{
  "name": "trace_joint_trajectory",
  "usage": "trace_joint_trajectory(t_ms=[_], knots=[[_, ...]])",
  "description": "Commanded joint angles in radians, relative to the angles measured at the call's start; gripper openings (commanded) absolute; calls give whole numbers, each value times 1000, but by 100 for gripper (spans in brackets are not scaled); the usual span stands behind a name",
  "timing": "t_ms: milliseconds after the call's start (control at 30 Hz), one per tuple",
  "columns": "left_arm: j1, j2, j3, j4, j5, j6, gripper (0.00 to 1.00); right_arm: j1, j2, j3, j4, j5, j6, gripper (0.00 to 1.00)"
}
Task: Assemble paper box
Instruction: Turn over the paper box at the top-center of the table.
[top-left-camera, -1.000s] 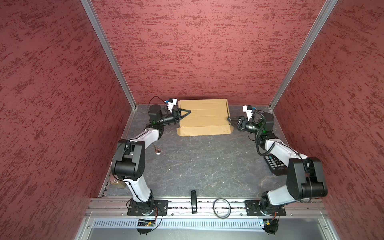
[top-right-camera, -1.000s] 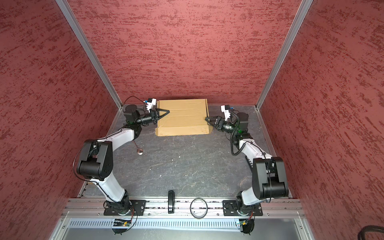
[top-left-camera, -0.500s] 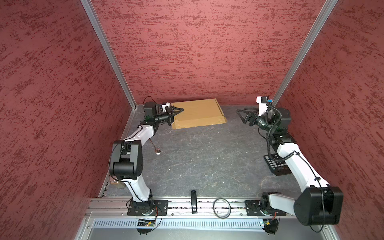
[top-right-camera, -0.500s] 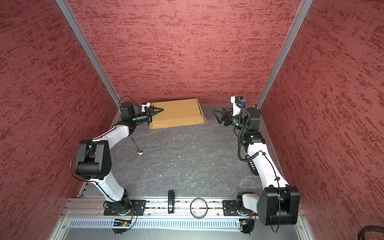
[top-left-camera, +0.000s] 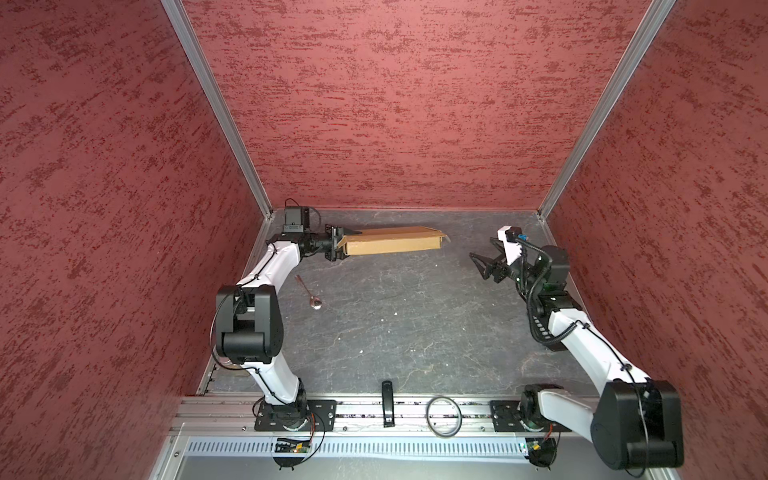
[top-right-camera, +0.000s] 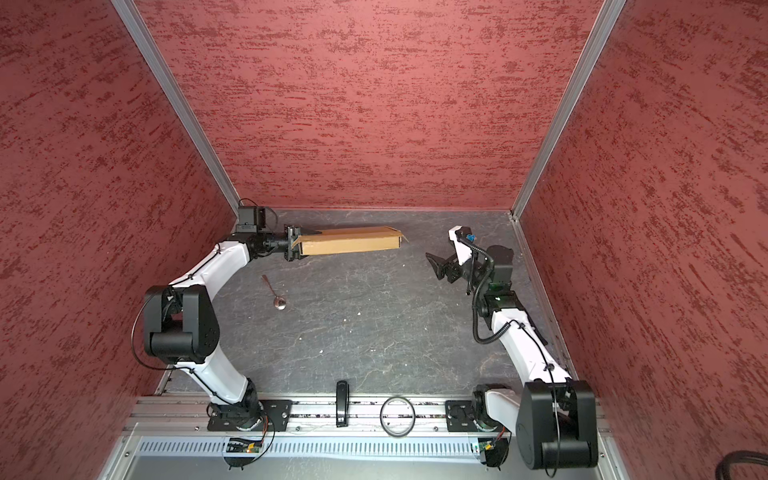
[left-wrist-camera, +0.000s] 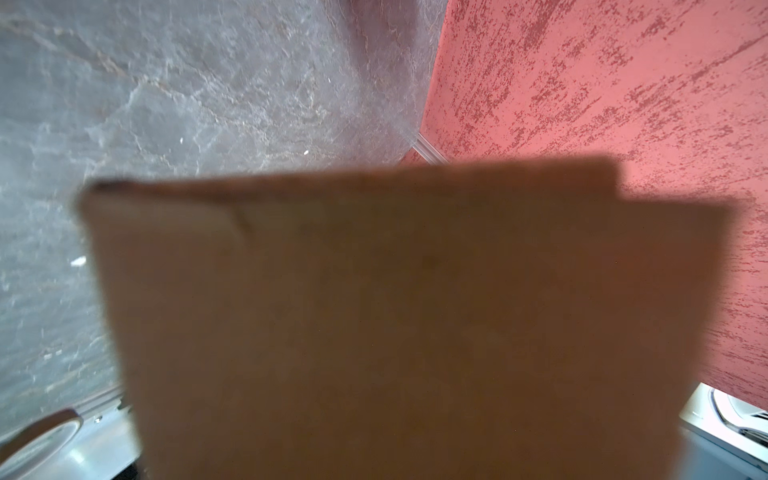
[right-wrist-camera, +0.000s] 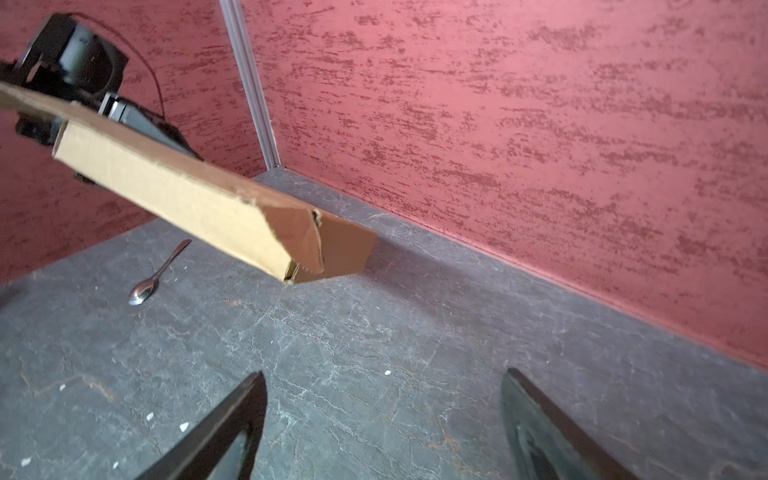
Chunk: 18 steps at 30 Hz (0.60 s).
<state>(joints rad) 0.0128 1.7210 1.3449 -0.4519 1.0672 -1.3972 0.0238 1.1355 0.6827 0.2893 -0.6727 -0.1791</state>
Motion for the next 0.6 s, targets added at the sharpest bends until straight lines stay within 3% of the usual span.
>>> trace_joint_trajectory(t_ms=[0,167,333,567], knots=[[-5,-30,34,-163,23,30,52,20,-39,-14,38,-80,-143,88],[-23,-42,16,-192,35,8,51,60,-47,-30,14,-99,-203,89],[-31,-54,24,-280,52,13,51,108,-10,17,-126,-141,-304,89],[-37,-25,102,-511,69,133,50,159,-3,45,-205,-157,-377,89]])
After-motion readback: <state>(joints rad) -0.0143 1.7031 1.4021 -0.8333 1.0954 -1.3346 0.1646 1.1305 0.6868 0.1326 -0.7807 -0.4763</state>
